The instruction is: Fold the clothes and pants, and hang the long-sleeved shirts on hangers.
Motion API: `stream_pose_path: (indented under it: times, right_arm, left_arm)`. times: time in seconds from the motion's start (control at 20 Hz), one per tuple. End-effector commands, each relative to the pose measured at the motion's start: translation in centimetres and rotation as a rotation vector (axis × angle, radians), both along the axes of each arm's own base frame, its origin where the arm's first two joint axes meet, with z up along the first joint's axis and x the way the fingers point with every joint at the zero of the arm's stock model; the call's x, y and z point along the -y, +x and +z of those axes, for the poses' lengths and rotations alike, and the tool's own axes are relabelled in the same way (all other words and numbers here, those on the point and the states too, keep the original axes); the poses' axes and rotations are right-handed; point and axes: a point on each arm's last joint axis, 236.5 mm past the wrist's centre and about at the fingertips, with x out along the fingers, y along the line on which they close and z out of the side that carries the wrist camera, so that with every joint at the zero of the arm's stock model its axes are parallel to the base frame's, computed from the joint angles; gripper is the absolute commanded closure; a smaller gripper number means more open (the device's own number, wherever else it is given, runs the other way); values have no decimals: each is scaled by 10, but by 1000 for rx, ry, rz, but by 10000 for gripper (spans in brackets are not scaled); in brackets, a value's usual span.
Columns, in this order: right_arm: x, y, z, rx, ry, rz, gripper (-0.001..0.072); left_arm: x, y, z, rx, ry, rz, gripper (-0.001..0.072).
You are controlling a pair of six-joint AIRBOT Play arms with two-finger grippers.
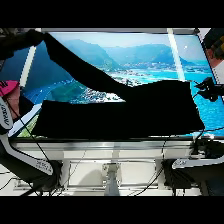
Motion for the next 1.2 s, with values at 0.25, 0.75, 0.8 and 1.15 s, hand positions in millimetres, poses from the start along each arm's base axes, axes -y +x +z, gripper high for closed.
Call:
stream_pose_path:
  times: [0.25,0.75,0.8,1.15]
  right_arm:
    - [-2,2,2,3,20,-18,309]
    - [-2,2,2,-1,29,-29,309]
    - [-2,2,2,-1,29,-29,309]
    - [1,0,1,-5,22,-31,309]
  left_arm:
    - [-88,-152,-149,-754,319,-106,709]
    - [-132,-196,-239,-1042,634,46,708]
    - [-127,-186,-239,-1010,635,53,708]
    - [-162,-169,-237,-990,772,264,706]
